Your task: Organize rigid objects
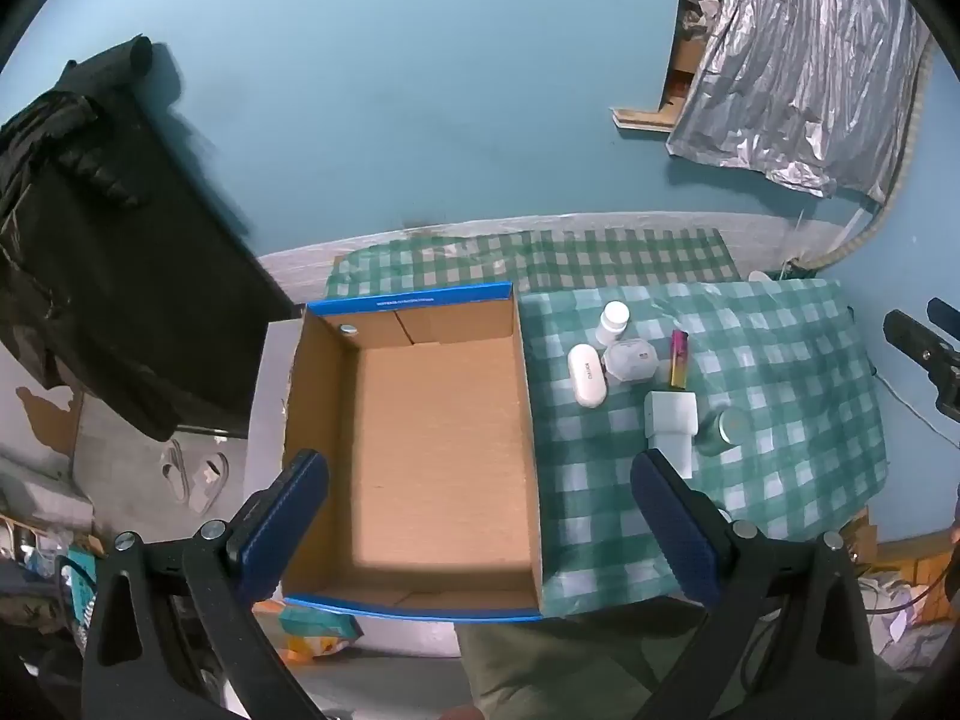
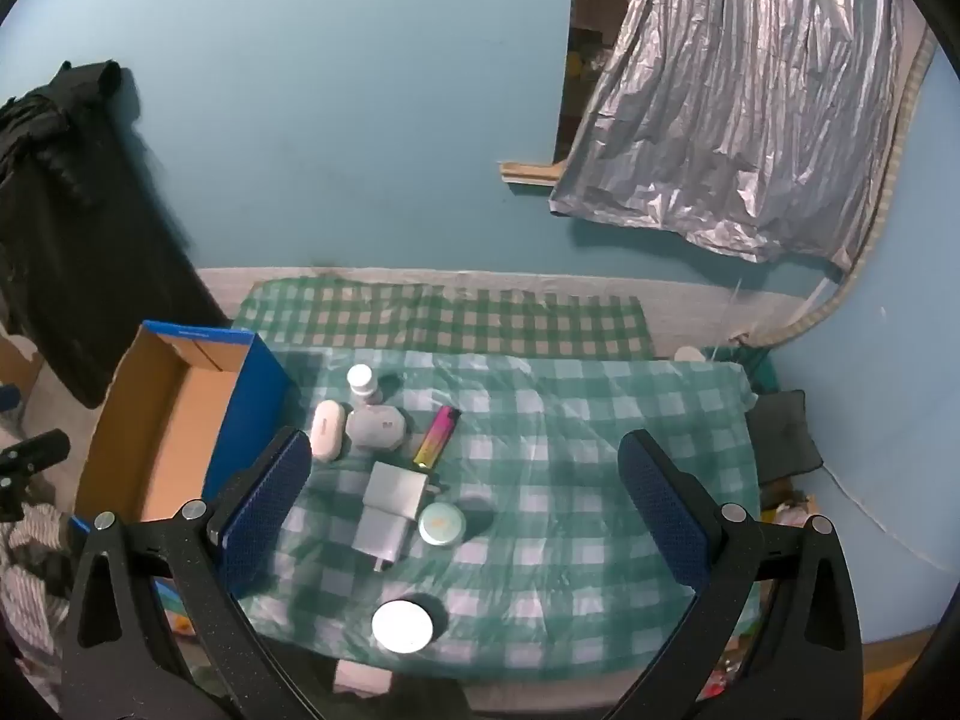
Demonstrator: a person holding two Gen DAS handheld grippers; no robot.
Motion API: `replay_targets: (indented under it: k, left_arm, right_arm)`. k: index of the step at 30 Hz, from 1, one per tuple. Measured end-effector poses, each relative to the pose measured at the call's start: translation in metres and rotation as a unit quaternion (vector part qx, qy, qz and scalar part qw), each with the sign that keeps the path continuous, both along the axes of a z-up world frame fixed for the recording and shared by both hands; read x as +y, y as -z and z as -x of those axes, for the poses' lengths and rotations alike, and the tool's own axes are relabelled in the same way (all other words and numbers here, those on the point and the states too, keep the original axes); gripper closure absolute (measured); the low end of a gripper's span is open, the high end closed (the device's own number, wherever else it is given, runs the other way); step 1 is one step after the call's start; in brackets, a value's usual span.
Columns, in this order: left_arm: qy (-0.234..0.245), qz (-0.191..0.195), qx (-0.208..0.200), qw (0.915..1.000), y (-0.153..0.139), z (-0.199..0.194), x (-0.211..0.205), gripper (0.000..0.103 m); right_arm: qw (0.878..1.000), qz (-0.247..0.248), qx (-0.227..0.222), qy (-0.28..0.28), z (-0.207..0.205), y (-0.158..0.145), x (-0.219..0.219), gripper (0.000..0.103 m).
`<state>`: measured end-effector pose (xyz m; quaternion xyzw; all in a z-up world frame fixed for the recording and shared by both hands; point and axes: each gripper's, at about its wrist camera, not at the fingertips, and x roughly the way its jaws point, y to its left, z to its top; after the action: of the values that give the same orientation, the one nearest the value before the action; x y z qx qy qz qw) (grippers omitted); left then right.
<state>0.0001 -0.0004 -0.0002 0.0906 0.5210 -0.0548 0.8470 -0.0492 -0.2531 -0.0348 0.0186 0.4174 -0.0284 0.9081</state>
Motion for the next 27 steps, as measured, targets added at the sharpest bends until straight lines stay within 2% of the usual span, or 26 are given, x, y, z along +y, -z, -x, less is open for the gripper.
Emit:
replay_targets:
  k: [17, 20, 27]
  left_arm:
    - [0.003, 0.002, -0.006, 1.0, -0.006, 0.002, 0.006, 0.002]
    - [-0.001, 0.0, 0.0, 1.0, 0.004, 0.002, 0.003, 0.002]
    - [0.0, -0.002, 0.001, 1.0, 0.005, 0.001, 0.003, 0.002]
  right_arm:
    - [1.0, -0.004, 0.012, -0.013, -0.003, 0.008, 0.005, 0.002]
    - [1.0, -0.004, 0.014, -0.013, -0.004, 0.008, 0.005, 0.002]
    - [1.0, -0.006, 0.013, -0.012, -0.004, 0.009, 0.006, 0.002]
